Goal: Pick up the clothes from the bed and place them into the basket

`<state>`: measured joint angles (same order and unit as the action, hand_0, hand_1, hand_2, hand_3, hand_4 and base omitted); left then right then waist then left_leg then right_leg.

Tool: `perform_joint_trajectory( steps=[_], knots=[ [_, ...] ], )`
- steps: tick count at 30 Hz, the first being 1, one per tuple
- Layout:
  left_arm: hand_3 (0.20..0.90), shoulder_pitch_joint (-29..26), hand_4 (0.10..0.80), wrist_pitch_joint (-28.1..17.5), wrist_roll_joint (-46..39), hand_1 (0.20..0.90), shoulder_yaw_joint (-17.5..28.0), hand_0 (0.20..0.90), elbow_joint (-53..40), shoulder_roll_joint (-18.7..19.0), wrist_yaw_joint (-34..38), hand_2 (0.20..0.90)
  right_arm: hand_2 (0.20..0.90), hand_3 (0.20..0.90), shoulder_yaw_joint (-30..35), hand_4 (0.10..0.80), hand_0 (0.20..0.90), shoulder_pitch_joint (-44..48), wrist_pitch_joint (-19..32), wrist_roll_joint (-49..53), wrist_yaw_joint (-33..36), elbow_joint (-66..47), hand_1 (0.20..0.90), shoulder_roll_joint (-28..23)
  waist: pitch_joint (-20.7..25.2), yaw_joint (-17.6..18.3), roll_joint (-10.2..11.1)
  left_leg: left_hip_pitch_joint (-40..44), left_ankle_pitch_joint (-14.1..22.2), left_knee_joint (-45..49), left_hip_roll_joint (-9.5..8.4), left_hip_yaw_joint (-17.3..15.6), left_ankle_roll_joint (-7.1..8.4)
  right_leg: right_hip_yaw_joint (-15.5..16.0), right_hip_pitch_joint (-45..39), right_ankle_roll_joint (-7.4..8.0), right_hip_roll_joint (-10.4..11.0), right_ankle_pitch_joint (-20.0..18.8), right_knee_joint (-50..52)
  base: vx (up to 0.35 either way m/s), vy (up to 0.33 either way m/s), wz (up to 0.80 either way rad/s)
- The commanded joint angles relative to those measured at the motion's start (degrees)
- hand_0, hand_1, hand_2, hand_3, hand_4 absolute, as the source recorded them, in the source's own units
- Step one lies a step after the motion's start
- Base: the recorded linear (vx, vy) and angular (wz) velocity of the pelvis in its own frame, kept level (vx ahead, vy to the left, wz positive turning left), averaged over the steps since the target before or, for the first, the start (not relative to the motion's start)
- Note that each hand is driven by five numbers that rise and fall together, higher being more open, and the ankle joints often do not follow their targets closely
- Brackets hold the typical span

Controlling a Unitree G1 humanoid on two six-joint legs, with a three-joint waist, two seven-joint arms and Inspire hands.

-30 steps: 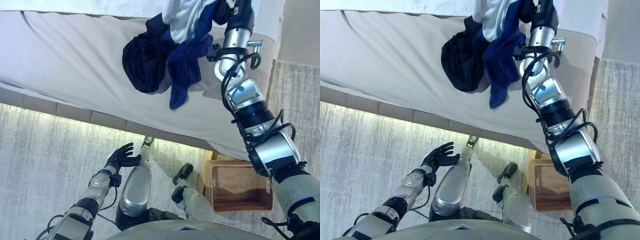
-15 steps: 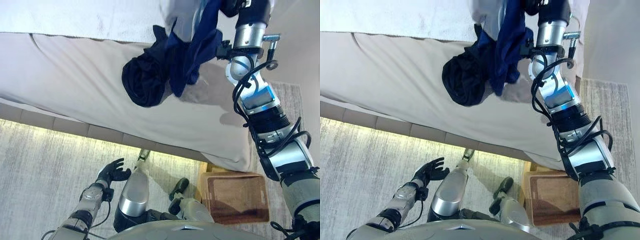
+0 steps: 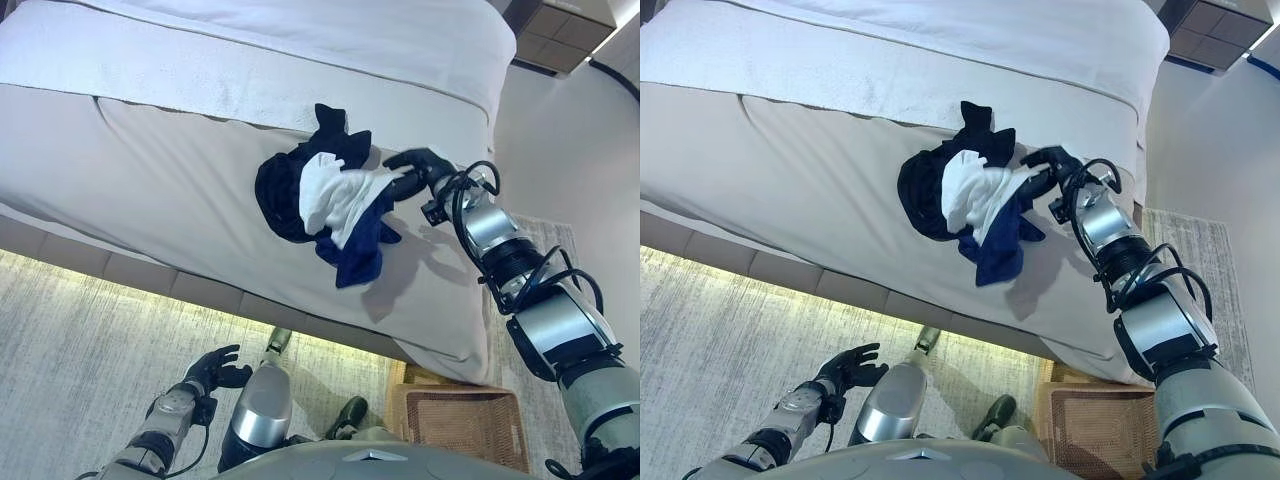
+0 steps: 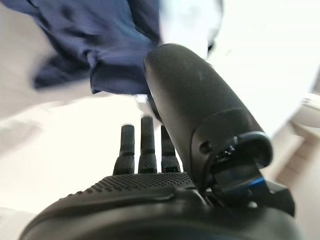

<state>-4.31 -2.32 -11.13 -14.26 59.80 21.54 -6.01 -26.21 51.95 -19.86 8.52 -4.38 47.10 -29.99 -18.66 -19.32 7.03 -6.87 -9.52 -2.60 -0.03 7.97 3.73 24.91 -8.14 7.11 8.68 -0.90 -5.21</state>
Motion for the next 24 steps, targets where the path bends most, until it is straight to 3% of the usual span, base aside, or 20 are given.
perform_joint_trajectory(
  steps=[1,11,12,13,14,17,24],
  knots=[
    [0.9,0.68,0.8,-0.13,0.82,0.9,-4.1,0.9,-0.18,2.02,-0.67,0.9,0.3,0.2,-2.8,0.1,0.3,11.25,4.2,0.3,0.35,-1.67,0.3,-3.13,1.22,-1.6,0.98,5.02,10.55,0.3,-1.55,-4.36,-4.44,0.63,4.42,-0.9,-0.64,-1.22,5.02,-0.02,0.001,0.06],
    [0.9,1.38,0.8,-0.93,0.58,0.9,-4.04,0.9,-2.02,2.24,-0.65,0.9,0.3,0.2,-2.77,0.1,0.3,11.71,4.83,-3.27,0.65,-4.33,0.3,-3.78,-0.15,-1.3,0.79,4.49,10.43,0.34,-1.56,-4.63,-4.64,0.26,5.49,-0.69,-0.22,-1.21,6.11,-0.007,0.003,0.03],
    [0.9,1.37,0.8,-1.17,0.55,0.9,-4.19,0.9,-2.19,2.2,-0.8,0.9,0.349,0.258,-2.64,0.158,0.349,11.54,4.77,-3.12,1.08,-5.19,0.349,-3.84,-0.28,-1.14,0.77,4.5,10.48,0.46,-1.61,-4.59,-4.66,0.09,5.57,-0.72,-0.18,-1.15,6.29,0.0,0.0,0.0],
    [0.9,1.21,0.8,-1.2,0.34,0.9,-4.37,0.9,-2.3,2.09,-0.82,0.9,0.309,0.211,-2.57,0.111,0.309,11.4,4.88,-3.23,1.28,-5.76,0.309,-3.64,-0.32,-0.99,0.71,4.53,10.53,0.53,-1.61,-4.6,-4.67,-0.04,5.73,-0.74,-0.11,-1.09,6.5,0.0,0.0,0.0],
    [0.9,1.15,0.8,-1.22,0.28,0.9,-4.41,0.9,-2.29,2.02,-0.84,0.9,0.309,0.211,-2.54,0.111,0.309,11.34,4.81,-3.43,1.33,-5.95,0.309,-3.53,-0.35,-0.93,0.67,4.53,10.55,0.57,-1.62,-4.61,-4.67,-0.08,5.78,-0.75,-0.08,-1.08,6.6,0.0,0.0,0.0],
    [0.9,1.11,0.8,-1.34,0.17,0.9,-4.69,0.9,-2.4,1.66,-0.84,0.9,0.9,0.9,-2.84,0.8,0.9,10.87,4.53,-5.66,0.7,-6.5,0.9,-2.69,-0.56,-0.8,0.37,4.56,10.7,0.99,-1.75,-4.56,-4.73,-0.24,5.95,-0.75,0.19,-1.08,7.04,0.01,0.012,0.0],
    [0.9,-0.96,0.8,-2.06,-1.47,0.9,-6.04,0.9,-2.82,1.59,-0.62,0.9,0.9,0.9,-6.35,0.8,0.9,11.82,3.91,-16.01,-0.18,-1.19,0.9,0.73,-2.89,-1.78,-0.41,1.93,10.49,2.39,-2.02,-3.9,-4.84,-0.26,7.71,-0.91,0.37,-1.07,7.66,-0.038,0.017,0.0]
  ],
)
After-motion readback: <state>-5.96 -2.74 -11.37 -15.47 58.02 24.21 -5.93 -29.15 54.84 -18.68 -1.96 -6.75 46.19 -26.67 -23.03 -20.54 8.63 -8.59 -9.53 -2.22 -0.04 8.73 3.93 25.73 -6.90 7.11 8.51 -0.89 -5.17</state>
